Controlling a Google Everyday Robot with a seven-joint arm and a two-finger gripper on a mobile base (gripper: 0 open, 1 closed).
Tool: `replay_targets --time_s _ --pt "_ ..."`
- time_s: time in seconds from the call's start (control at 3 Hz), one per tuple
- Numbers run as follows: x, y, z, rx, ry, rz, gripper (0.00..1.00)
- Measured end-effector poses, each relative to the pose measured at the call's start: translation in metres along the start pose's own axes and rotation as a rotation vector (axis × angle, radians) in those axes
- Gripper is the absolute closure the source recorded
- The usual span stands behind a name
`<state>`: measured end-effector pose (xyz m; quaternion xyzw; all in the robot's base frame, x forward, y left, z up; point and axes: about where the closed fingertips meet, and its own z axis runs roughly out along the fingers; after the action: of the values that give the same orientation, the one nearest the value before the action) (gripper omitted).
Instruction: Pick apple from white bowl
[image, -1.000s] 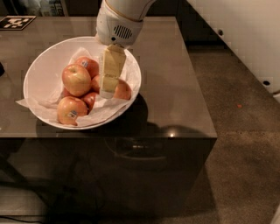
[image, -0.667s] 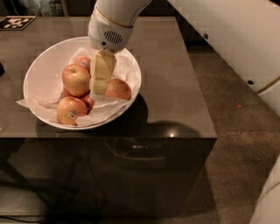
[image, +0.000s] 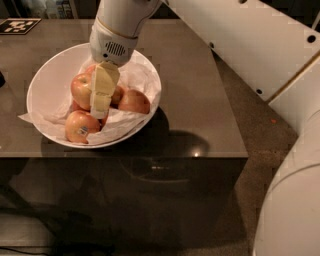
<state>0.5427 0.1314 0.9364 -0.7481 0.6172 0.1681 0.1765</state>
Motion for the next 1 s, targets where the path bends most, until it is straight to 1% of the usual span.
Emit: replay_targets --time_s 0.33,0.67,1.0 --pt "-0.0010 -0.0020 0.0114 -0.021 -0.002 0.014 0.00" --pt "0.0060 -0.0042 0.0206 -0.039 -0.008 0.038 0.00" --pt "0.0056 -0.0040 0.0205 -0.038 -0.010 0.037 0.00"
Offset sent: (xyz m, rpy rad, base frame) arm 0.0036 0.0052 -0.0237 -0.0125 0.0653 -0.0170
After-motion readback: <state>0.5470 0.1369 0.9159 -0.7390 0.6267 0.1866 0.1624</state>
